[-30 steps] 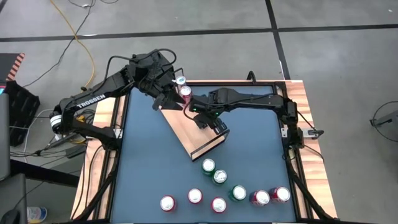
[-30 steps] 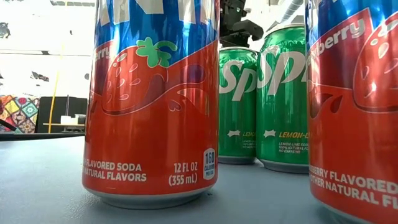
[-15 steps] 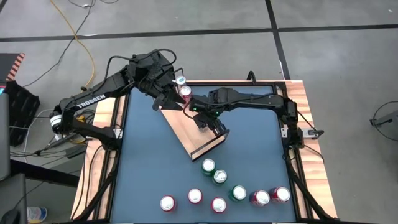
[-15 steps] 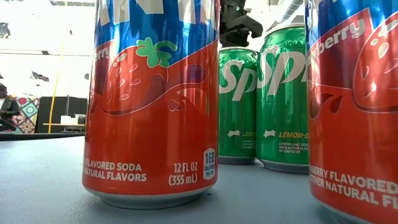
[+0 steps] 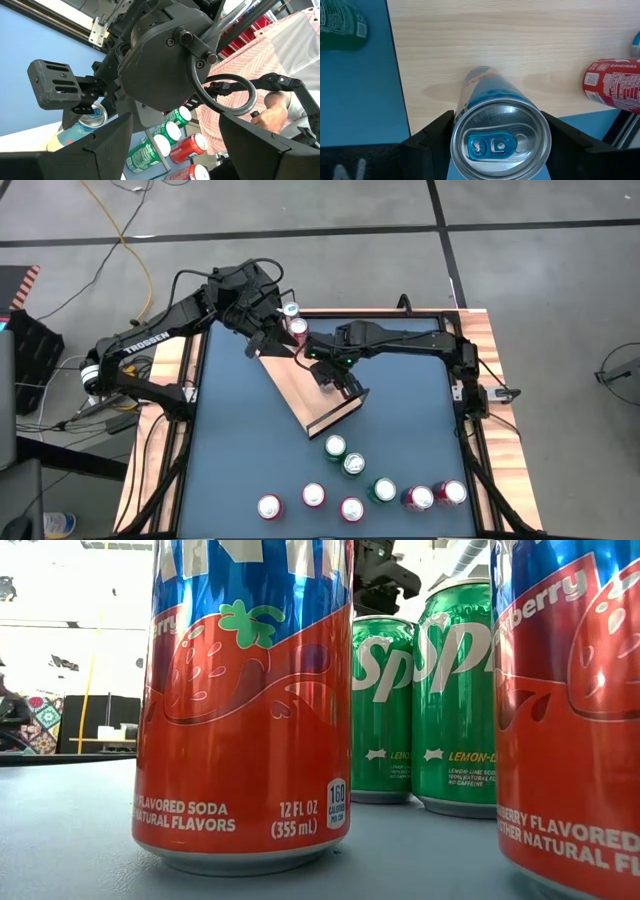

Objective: Place canned beverage on shelf
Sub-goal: Put the blue soda can on the shelf aligned with the other blue soda cans

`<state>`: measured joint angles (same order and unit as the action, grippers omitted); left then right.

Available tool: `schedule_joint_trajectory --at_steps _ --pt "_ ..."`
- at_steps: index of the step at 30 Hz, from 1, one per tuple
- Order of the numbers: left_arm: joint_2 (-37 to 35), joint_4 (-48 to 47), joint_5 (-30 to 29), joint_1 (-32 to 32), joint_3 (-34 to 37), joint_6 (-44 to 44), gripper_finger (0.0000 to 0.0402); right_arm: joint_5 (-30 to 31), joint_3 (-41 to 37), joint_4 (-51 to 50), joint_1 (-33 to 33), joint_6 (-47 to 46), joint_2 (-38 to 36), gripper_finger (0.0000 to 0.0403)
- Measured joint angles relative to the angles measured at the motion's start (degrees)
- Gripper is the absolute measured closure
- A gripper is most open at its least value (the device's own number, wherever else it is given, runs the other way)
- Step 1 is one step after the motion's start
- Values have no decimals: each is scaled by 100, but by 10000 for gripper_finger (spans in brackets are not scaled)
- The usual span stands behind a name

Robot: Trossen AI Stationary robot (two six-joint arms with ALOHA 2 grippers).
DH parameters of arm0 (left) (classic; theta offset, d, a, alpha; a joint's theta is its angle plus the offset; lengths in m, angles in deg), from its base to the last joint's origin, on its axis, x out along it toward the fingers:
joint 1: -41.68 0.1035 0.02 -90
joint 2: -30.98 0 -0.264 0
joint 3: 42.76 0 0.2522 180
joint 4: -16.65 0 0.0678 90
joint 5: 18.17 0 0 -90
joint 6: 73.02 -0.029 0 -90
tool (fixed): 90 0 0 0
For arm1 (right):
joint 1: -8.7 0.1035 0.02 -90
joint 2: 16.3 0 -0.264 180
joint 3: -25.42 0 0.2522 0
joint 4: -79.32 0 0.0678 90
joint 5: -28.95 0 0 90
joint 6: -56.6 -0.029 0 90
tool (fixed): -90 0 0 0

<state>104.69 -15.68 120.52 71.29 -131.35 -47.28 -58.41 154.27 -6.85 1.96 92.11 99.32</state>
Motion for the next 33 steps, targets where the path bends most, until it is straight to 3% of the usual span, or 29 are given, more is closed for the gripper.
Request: schedule_joint_trajectory --at_steps 6,15,21,25,30,33 --pt "0 0 5 0 0 -9 119 -4 0 48 0 -200 0 147" --pt "0 0 4 0 2 -49 119 11 7 68 0 -402 -9 94" --pt "2 -16 -209 0 2 -189 119 20 256 -96 1 -535 -64 81" --pt "2 -220 -781 -55 2 -344 119 2 1035 -715 0 -845 -87 81" --pt "2 -805 -1953 -421 3 -949 119 -45 1953 -1467 -3 -1195 -139 81" --pt "37 -861 -2873 -810 4 -1249 119 -112 1906 -1344 -6 -1438 -672 81"
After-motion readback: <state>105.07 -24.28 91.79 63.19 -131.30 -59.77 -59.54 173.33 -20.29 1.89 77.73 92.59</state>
